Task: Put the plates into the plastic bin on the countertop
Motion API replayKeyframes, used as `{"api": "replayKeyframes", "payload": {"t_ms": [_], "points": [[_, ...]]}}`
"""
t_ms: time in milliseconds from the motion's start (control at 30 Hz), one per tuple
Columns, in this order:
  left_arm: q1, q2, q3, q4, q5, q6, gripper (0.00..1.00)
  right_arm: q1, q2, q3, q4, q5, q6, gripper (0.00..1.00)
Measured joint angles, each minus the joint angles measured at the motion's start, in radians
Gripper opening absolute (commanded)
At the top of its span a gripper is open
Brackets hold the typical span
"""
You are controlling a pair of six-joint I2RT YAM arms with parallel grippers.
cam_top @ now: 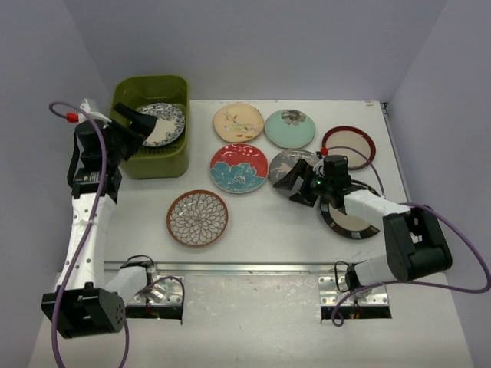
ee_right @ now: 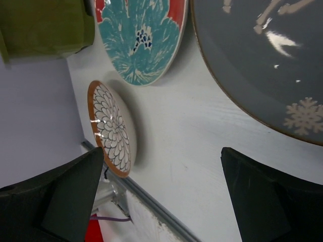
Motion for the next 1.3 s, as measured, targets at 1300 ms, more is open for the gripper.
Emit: {"api": "replayKeyframes", "payload": {"t_ms": [1300], "points": [[-0.270,-0.166,-0.216,-0.153,-0.158,0.238,1.00,-0.077,-1.148,-0.445,-0.637,0.538,0.505,0.99]]}}
